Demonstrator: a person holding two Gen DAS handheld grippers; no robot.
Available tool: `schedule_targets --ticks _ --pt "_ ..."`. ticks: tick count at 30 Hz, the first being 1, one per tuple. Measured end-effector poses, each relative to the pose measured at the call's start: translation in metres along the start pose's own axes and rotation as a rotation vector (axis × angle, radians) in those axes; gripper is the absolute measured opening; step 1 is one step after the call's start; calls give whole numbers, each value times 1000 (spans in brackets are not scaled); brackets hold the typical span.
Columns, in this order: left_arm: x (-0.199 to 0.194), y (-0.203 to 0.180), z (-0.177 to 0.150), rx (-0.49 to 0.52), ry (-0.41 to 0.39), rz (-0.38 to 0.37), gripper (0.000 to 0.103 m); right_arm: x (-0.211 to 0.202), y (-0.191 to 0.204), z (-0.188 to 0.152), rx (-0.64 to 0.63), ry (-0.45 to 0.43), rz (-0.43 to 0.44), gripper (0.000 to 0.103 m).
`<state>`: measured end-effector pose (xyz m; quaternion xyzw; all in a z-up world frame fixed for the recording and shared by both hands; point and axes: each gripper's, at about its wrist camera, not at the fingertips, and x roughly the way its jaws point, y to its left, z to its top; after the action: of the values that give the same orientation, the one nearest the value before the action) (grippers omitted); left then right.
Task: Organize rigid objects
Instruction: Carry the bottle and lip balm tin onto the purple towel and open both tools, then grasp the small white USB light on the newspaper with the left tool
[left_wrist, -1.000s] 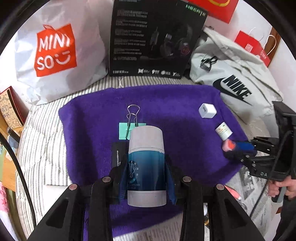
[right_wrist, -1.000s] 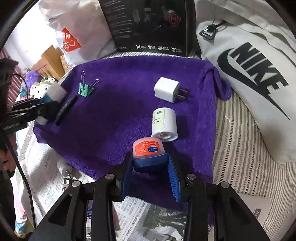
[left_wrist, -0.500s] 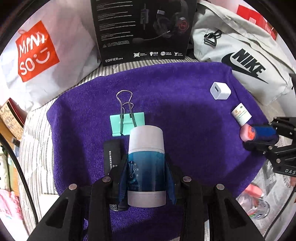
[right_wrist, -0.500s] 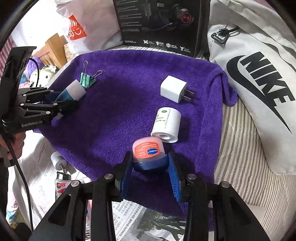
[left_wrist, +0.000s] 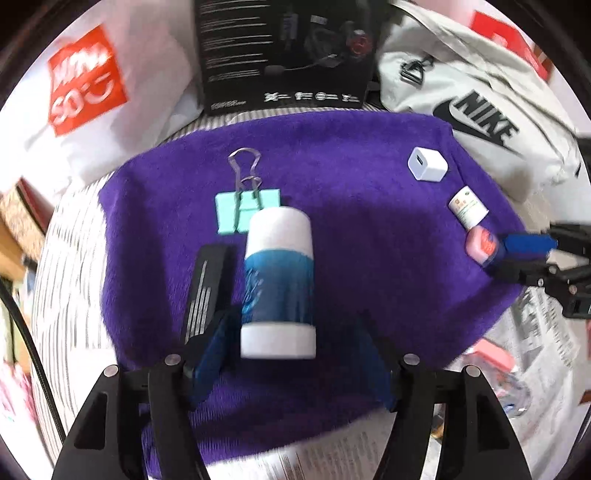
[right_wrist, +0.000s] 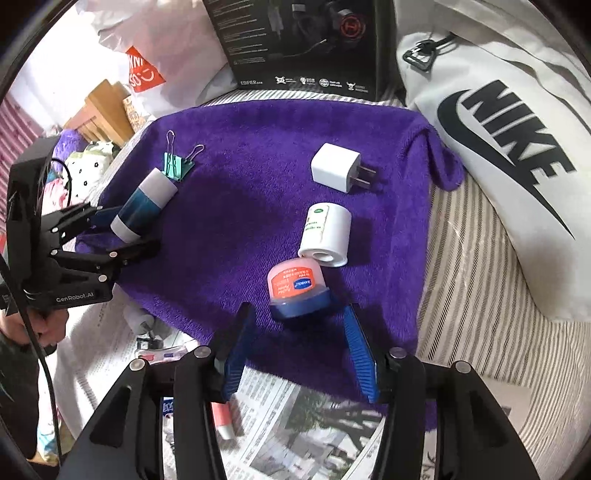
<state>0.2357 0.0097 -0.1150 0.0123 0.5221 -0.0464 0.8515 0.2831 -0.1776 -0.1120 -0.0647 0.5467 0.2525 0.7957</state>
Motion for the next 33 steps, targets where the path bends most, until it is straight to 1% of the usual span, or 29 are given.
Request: schedule_targets --ticks 3,6,7,9,12,15,18,20,22,26,30,33 --pt "-25 6 -10 -34 -45 -1 64 -16 0 -10 38 -29 -20 53" --pt "-54 3 -25 -19 -89 5 64 -36 4 -24 48 -69 -33 55" --pt "-60 2 -29 -17 -98 3 64 -45 8 -32 46 -83 -55 56" --pt "-70 0 -38 -14 -113 -9 64 -56 13 -44 44 -101 -74 57" --pt "-77 -5 -50 -16 -117 -35 64 -70 24 -68 45 -144 -79 58" --pt "-74 -14 -61 -15 -109 -56 64 -76 35 -93 61 -160 -72 58" --pt "-70 -23 -70 -8 -87 -72 64 -77 40 -110 84 -160 -49 58" --pt "-64 -27 -72 -10 -81 -69 64 -78 44 -119 91 -159 -40 58" --pt "-59 -30 -73 -25 -77 -76 64 -79 49 -127 76 -156 -37 58" --pt "-49 -37 -76 -29 -73 -91 64 -83 56 -134 58 -154 -40 58" --pt "-36 -51 -73 24 -62 -57 64 -89 59 -139 72 -185 -16 58" --pt "-30 -57 -68 32 -66 -46 64 -92 62 -137 69 -201 -6 58"
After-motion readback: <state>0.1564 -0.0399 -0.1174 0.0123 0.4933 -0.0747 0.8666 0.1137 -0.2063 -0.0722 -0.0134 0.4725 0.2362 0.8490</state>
